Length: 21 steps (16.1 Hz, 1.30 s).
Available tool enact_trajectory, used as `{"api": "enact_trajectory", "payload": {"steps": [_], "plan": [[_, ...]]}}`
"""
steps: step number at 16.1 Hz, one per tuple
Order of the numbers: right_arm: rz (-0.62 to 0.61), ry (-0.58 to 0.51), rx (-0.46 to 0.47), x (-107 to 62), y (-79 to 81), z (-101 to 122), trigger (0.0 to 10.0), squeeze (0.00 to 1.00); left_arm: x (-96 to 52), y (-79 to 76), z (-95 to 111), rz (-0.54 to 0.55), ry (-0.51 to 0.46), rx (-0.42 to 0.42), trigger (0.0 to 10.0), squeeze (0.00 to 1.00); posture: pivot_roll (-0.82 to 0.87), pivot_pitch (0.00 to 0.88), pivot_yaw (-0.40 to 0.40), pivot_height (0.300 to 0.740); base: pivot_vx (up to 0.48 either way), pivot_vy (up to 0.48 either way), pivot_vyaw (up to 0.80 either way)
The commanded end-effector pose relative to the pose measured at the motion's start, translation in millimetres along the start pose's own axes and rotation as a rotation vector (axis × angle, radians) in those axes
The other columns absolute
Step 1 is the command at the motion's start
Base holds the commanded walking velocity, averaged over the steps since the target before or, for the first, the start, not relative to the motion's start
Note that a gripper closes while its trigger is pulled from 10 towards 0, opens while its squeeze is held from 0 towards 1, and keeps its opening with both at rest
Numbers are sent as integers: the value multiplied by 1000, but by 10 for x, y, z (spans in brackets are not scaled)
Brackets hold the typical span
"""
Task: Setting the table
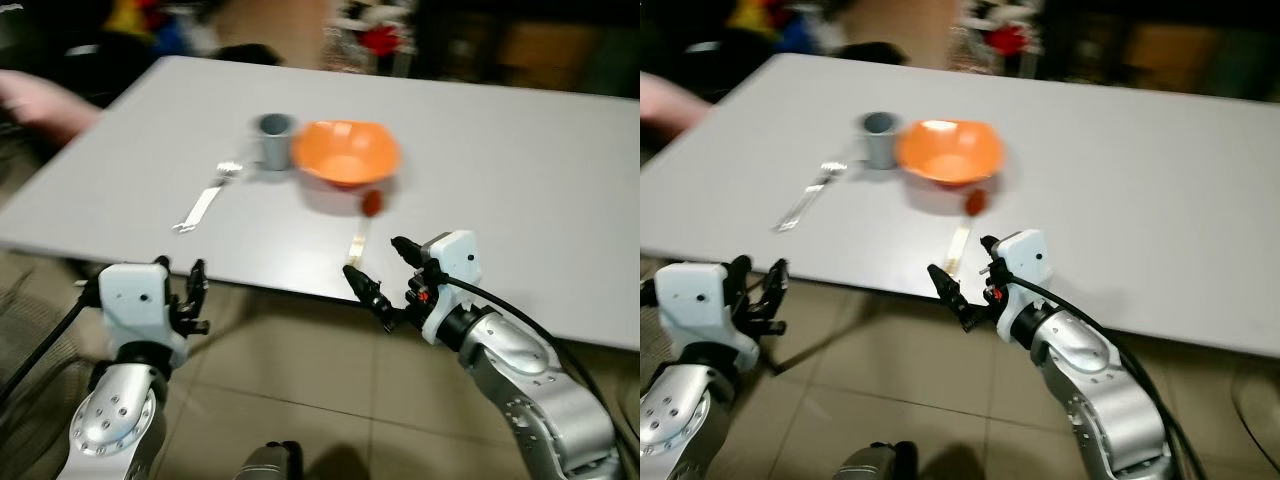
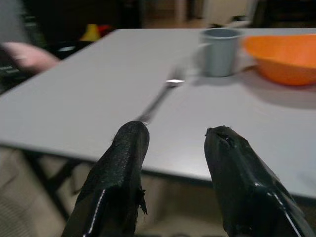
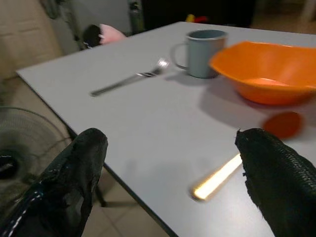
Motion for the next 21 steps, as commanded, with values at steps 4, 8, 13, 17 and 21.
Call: {"api": "enact_trajectory", "payload": {"steps": [4, 8, 13, 17, 21], "plan": [[-100, -39, 31, -26, -113, -53, 10000, 1000, 32, -21, 74, -50, -40, 68, 10000, 0, -40, 0, 62, 740, 0, 0, 800], [-148, -45, 36, -157, -176, -93, 10000, 1000, 60, -127, 48, -104, -41, 57, 10000, 0, -71, 0, 108, 740, 0, 0, 800], [-141, -31, 33, -203, -201, -111, 10000, 1000, -1, -168, -4, -109, -13, 45, 10000, 0, -70, 0, 94, 740, 0, 0, 800], [-90, -17, 25, -176, -182, -98, 10000, 1000, -62, -143, -66, -53, 12, 30, 10000, 0, -50, 1, 54, 740, 0, 0, 800], [-65, 0, 35, -139, -179, -118, 10000, 1000, -166, -119, -86, -24, 28, 19, 10000, 0, -28, 7, 29, 740, 0, 0, 800]]}}
Point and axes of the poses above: a point about 5 cm out from each wrist's last joint towards the gripper, its own x axis pointing out of the wrist towards the gripper, its own z axis along the axis of the wrist's last joint, y = z × x, the point moved 2 cm from there along x, pointing out of the wrist towards the gripper, and after that the axes turned 4 degrees about x, right-handed, at the moved point
